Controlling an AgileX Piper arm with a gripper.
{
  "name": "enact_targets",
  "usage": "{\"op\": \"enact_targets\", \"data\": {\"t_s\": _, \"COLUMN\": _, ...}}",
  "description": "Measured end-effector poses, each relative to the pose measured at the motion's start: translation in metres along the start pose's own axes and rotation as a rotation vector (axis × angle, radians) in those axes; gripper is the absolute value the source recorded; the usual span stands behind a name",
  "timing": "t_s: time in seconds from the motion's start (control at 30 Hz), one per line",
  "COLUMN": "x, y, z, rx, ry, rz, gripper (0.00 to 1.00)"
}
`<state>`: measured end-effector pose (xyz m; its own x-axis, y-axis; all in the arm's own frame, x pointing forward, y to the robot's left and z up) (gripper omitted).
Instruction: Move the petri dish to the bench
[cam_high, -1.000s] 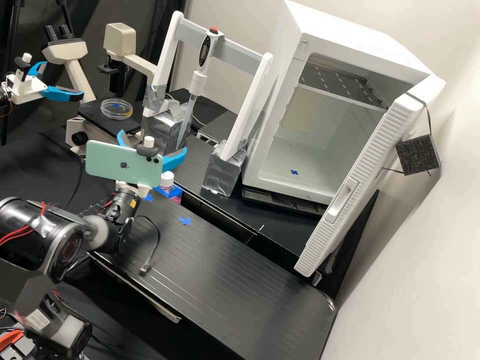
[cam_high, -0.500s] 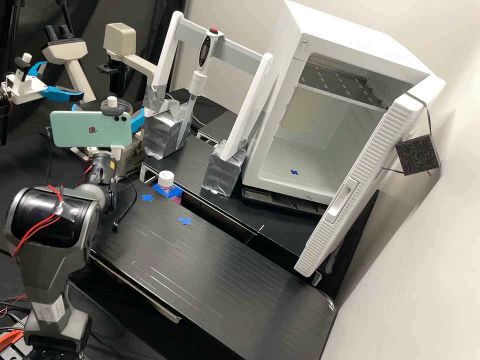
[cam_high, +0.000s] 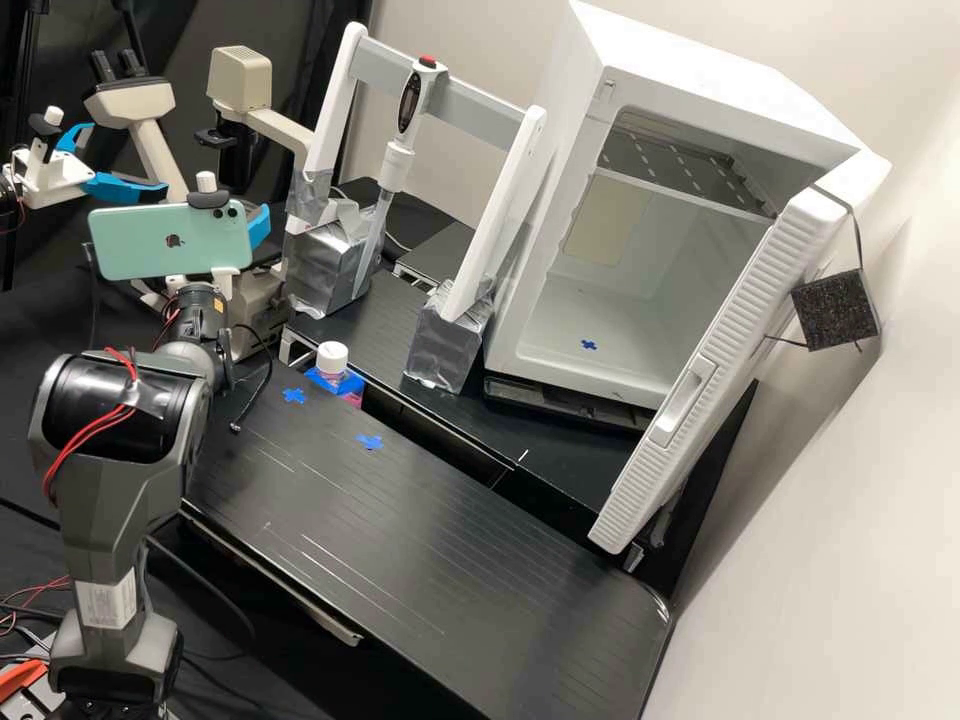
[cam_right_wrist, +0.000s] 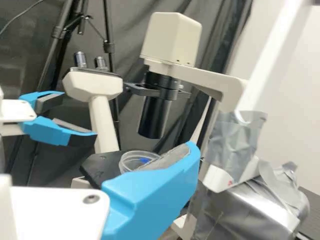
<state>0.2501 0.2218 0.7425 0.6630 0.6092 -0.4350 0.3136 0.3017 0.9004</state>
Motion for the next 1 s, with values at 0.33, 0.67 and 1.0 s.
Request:
{"op": "enact_targets", "data": {"t_s": 0.33, "x": -0.024, "y": 0.005, "z": -0.015, "rx": -0.051, "ry": 0.132, "rz": -0.044, "gripper": 1.0}}
{"op": "enact_targets", "data": {"t_s": 0.67, "x": 0.008, "y": 0.009, "z": -0.017, "rx": 0.022, "ry": 0.185, "rz": -0.078, "gripper": 1.0}}
{"op": "enact_targets", "data": {"t_s": 1.0, "x": 0.077, "y": -0.016, "z": 0.012, "rx": 0.069, "ry": 0.041, "rz": -0.178, "gripper": 1.0}}
